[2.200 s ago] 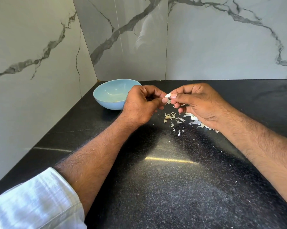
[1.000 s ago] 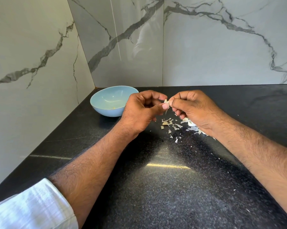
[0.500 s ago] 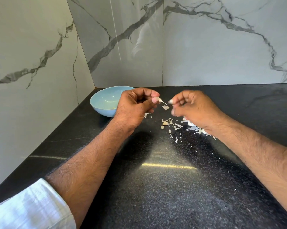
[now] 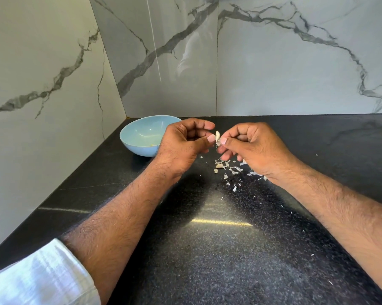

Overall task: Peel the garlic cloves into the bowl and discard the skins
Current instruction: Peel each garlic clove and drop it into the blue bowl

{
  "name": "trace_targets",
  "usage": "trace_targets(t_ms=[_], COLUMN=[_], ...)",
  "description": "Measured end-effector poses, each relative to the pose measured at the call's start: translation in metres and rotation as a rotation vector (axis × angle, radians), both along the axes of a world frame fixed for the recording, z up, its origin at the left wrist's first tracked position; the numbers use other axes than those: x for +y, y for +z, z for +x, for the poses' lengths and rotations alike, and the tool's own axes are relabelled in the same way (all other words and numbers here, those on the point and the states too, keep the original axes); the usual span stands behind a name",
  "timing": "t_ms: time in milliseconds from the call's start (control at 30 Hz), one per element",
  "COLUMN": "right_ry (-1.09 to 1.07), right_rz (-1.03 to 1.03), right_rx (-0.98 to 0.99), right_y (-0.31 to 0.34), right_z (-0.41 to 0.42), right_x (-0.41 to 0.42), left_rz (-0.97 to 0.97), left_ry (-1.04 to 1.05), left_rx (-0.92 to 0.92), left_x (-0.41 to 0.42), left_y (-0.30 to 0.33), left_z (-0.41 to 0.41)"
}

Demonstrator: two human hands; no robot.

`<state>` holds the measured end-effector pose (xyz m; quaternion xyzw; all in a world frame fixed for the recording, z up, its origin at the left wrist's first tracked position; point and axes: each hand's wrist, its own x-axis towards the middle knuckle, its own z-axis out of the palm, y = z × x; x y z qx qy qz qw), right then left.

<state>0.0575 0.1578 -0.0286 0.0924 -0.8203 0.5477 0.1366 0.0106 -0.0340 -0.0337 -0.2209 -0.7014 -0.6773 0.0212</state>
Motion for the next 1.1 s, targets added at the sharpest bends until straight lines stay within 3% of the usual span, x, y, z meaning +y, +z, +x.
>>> trace_targets(t_ms=[200, 400, 633, 733, 900, 1100], right_ry=[0.015, -0.177, -0.201, -0.225, -0.01, -0.005], right_rz=[0.032, 0.074, 0.571, 0.644, 0.94, 0.908], right_rx=[0.005, 0.008, 0.102, 0.114, 0.069, 0.057], right_y=[0.0, -0.002, -0.008, -0.005, -0.007, -0.005], right_z=[0.0, -0.008, -0.02, -0.036, -0.055, -0.048], right_x=[0.001, 0.018, 0.013, 0.009, 0.006, 0.015], left_rz=[-0.102, -0.109, -0.267, -0.324, -0.351, -0.359], left_ry=[-0.024, 0.163, 0.179, 0.183, 0.178, 0.184], left_rx=[0.024, -0.023, 0.002, 0.026, 0.048, 0.041], left_x=[0.001, -0.011, -0.01, -0.011, -0.01, -0.008], left_y=[-0.003, 0.006, -0.001, -0.003, -0.006, -0.006], left_z=[0.001, -0.006, -0.01, -0.012, -0.018, -0.02])
